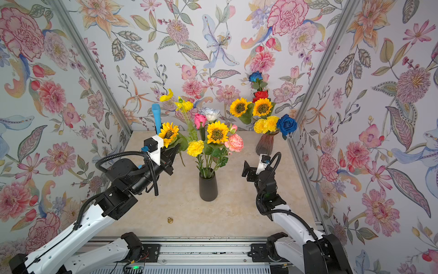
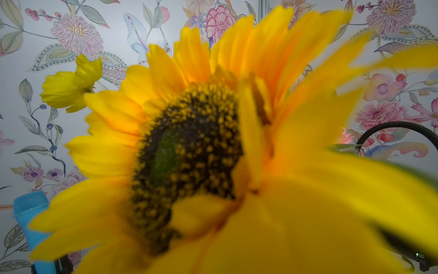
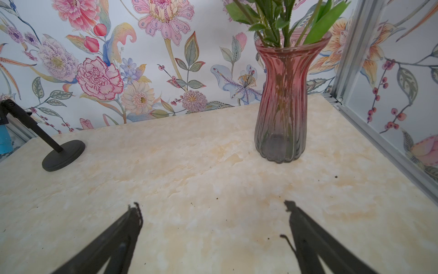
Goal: Pick out yellow flowers from the vase
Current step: Pick up the flower from the vase, then place the flower at the center of the board.
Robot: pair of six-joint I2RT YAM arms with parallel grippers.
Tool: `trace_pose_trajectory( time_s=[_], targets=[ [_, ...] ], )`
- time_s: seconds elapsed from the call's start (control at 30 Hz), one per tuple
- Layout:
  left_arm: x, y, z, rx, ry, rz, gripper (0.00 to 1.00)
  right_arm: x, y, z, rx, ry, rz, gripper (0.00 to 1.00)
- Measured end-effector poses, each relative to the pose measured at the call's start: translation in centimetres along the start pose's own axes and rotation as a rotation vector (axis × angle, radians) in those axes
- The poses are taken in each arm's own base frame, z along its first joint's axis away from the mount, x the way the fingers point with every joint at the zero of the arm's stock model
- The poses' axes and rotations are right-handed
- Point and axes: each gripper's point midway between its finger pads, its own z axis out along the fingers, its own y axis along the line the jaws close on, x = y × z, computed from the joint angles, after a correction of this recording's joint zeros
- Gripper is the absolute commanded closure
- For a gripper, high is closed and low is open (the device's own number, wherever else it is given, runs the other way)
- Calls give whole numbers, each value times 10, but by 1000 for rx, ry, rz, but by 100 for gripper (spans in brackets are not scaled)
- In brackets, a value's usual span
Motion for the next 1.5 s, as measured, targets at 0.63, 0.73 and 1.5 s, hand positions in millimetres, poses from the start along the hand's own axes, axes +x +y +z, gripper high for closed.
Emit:
trace_pose_trajectory(
  time_s=[0.63, 0.73, 1.5],
  targets=[
    [81, 80, -32, -300, 212, -127, 100, -2, 1, 1, 1, 0, 0, 0],
    [110, 83, -27, -315, 297, -150, 100, -2, 1, 1, 1, 1, 0, 0],
    [241, 85, 42, -250, 667, -269, 100, 0, 0, 1, 4, 11, -2, 0]
  ],
)
